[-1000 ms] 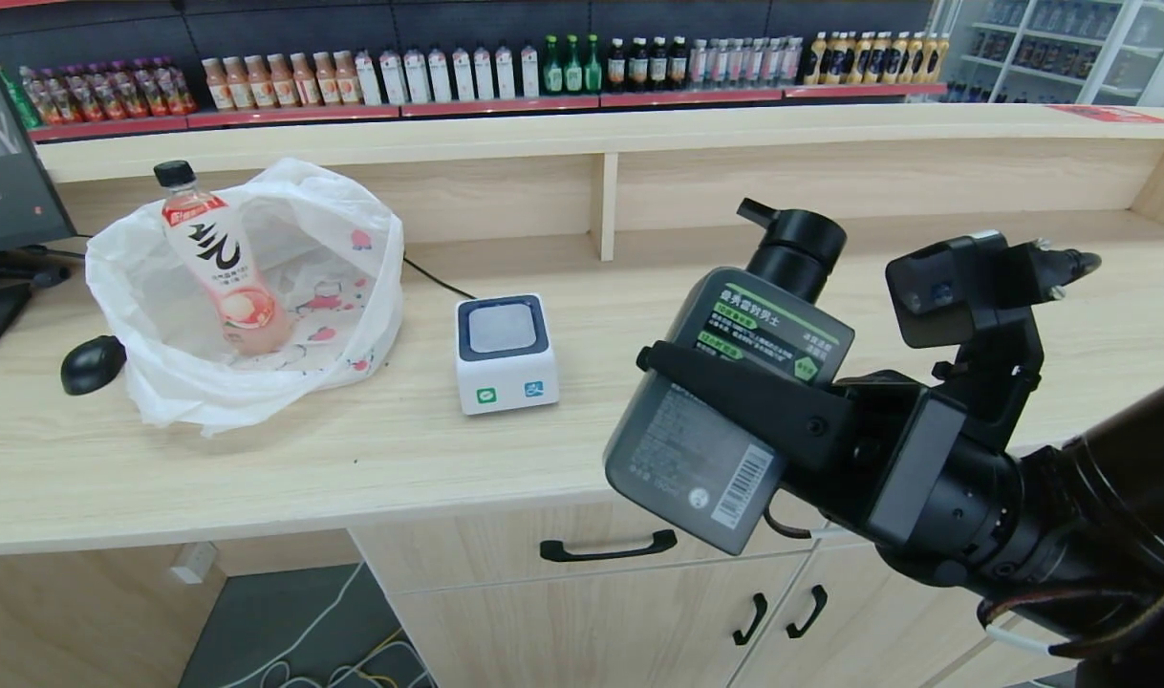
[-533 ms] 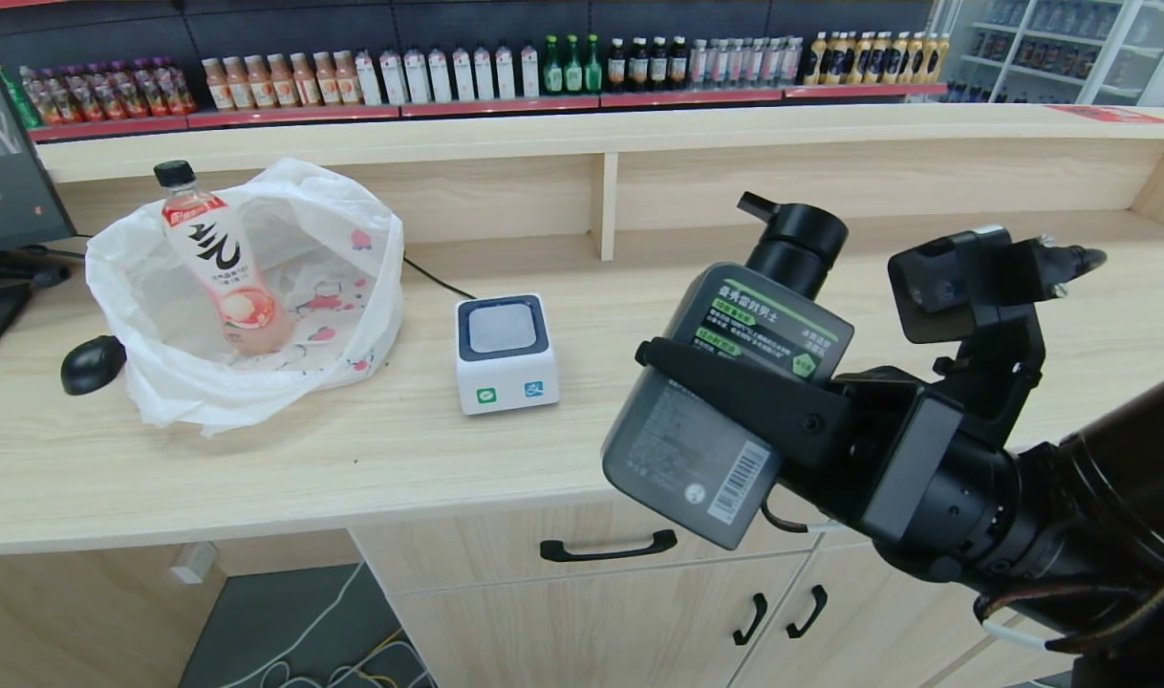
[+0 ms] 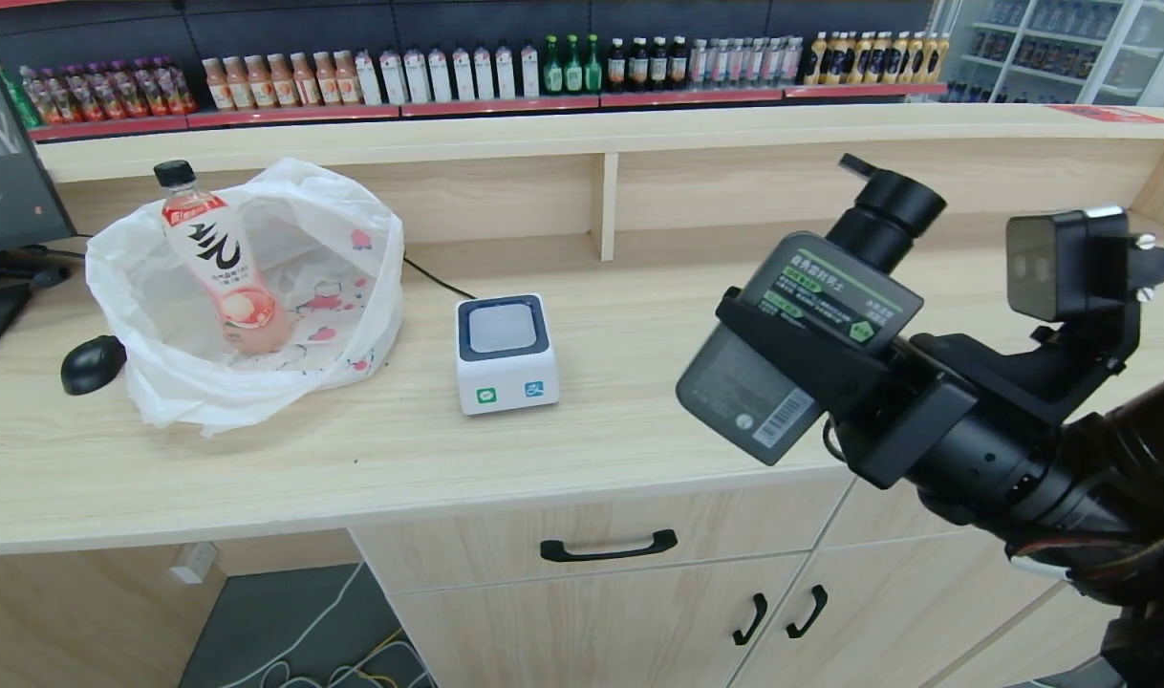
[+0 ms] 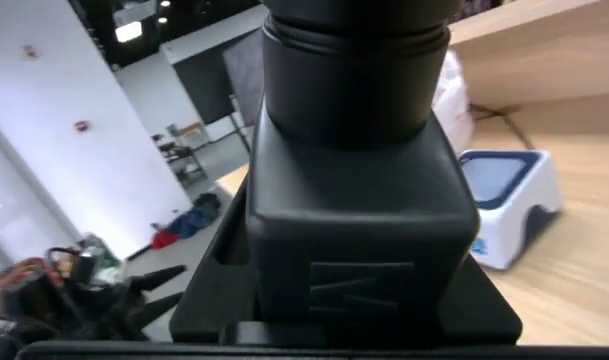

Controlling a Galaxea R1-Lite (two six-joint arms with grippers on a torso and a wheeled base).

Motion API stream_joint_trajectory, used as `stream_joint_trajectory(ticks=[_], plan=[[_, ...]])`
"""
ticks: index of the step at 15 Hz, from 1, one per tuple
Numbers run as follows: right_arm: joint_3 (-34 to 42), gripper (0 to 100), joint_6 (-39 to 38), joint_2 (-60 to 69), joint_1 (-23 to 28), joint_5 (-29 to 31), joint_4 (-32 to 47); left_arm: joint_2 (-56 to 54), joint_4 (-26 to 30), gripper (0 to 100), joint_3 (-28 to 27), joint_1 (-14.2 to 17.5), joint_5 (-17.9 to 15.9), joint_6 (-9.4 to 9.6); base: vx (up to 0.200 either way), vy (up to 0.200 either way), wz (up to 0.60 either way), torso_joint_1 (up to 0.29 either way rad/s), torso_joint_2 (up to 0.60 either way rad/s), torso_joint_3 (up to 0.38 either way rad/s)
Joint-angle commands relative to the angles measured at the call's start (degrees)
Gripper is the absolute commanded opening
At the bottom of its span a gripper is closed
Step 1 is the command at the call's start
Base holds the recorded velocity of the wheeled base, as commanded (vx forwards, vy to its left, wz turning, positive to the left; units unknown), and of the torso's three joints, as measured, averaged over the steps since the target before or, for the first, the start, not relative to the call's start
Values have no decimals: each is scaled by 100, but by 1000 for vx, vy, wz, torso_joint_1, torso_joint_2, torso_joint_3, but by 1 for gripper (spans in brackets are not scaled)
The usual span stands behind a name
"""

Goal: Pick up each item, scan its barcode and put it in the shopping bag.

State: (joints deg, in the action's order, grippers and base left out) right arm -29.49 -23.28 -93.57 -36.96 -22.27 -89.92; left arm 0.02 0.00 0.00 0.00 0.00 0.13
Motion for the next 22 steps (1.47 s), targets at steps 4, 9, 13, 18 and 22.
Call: stream_joint_trajectory(ticks=[4,9,13,18,22], plan=[[462,0,1283,278,207,1120,-8,-2,0,100,0,-9,0,4,0,0,0,0,0,0],[980,0,2662,542,251,2192,203,-2,0,100,0,0,0,4,0,0,0,0,0,0],[901,0,2944,489,251,2693,387,-2,0,100,0,0,0,-13,0,0,0,0,0,0],[892,0,2961,481,682,2772,80,-2,0,100,0,0,0,-5,0,120,0,0,1,2],[1305,0,2970,595,515,2772,36,-2,0,100,0,0,0,-5,0,200,0,8,4,0]])
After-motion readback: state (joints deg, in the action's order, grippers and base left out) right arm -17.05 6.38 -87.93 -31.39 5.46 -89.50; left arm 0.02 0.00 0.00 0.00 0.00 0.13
